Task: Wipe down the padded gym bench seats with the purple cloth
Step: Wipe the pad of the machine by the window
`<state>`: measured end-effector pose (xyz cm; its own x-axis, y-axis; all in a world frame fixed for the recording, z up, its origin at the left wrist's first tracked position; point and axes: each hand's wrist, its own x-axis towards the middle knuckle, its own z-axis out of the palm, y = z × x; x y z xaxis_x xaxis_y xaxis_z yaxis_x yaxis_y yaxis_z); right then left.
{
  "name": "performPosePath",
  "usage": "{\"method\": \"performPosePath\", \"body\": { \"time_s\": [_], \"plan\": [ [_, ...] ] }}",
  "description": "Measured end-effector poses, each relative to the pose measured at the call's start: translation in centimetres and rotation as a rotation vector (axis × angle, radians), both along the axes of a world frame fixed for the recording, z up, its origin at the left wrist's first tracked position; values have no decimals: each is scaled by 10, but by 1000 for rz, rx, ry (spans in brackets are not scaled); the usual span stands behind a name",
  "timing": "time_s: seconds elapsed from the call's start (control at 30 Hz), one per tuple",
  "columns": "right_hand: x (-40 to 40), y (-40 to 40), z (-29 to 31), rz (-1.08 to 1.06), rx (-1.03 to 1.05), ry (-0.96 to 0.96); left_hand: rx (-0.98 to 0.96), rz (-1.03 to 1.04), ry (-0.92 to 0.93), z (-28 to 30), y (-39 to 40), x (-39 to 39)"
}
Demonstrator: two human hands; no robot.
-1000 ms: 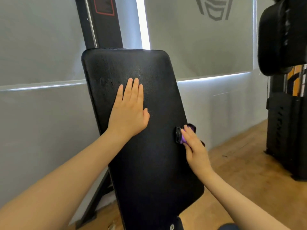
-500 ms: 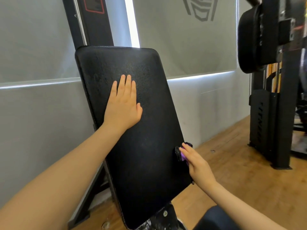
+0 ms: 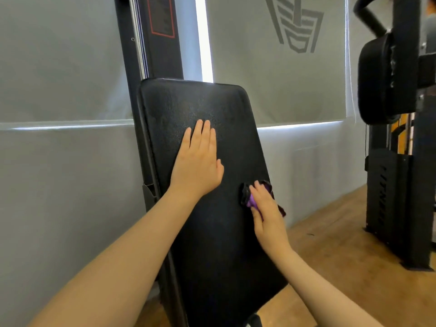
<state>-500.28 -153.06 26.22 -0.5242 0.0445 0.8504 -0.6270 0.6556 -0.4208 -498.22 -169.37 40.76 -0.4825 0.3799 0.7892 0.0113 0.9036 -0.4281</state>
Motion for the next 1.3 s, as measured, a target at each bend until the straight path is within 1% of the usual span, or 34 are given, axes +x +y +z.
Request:
{"method": "performPosePath", "body": {
  "time_s": [0.07,0.17,0.23,0.3,0.37,0.4,0.43,0.5,0.53,0.57,0.6,0.63,0.67,0.77,0.8,0.83,0.9,0.93,1.0,1.07,1.1,1.13,1.17,1.23,1.27,1.3],
  "plan": [
    [7,7,-22,0,20,-18,-7,-23,-43,2,1,5],
    [9,13,-4,37,-29,-40,-8,-82,-107,-4,-11,15],
    [6,3,25,85,-115,-31,-1,-79,-48,-21,-29,23],
    [5,-19,44,96,-193,-25,24,-125,19,-38,-44,25],
    [11,-46,40,31,-176,12,54,-164,44,-45,-48,23],
    [16,-54,30,21,-124,46,67,-176,53,-44,-47,22],
    [22,-59,15,29,-24,86,74,-184,59,-44,-46,21],
    [37,-55,-22,72,247,175,74,-188,62,-44,-45,20],
    [43,-48,-33,105,385,186,75,-188,65,-45,-45,19],
    [44,-38,-34,135,491,199,77,-187,74,-45,-46,19],
    [41,-28,-29,150,539,214,76,-187,83,-45,-46,19],
    [36,-22,-19,147,520,223,75,-187,88,-45,-46,19],
    [30,-20,-7,143,415,217,76,-186,86,-45,-46,19],
    [6,-18,42,96,-151,149,75,-194,90,-46,-47,18],
    [-1,-21,55,87,-249,106,76,-198,97,-47,-47,18],
    [-4,-27,64,75,-272,66,77,-204,107,-47,-47,17],
    [-2,-45,62,16,-178,74,83,-219,124,-47,-47,16],
    [4,-54,53,2,-91,109,87,-227,131,-48,-47,16],
    [24,-61,23,17,173,182,101,-242,149,-48,-47,16],
    [40,-53,1,40,424,198,124,-245,158,-49,-47,16],
    [41,-45,4,75,456,201,144,-236,159,-49,-46,16],
    [38,-40,14,112,413,204,172,-218,161,-50,-46,16],
    [34,-37,29,145,298,195,212,-196,166,-50,-45,16],
    [20,-37,75,178,-19,179,307,-160,173,-52,-44,17],
    [13,-38,100,181,-141,181,340,-153,177,-52,-44,17],
    [7,-40,124,171,-197,181,357,-152,180,-53,-43,16]
  ]
}}
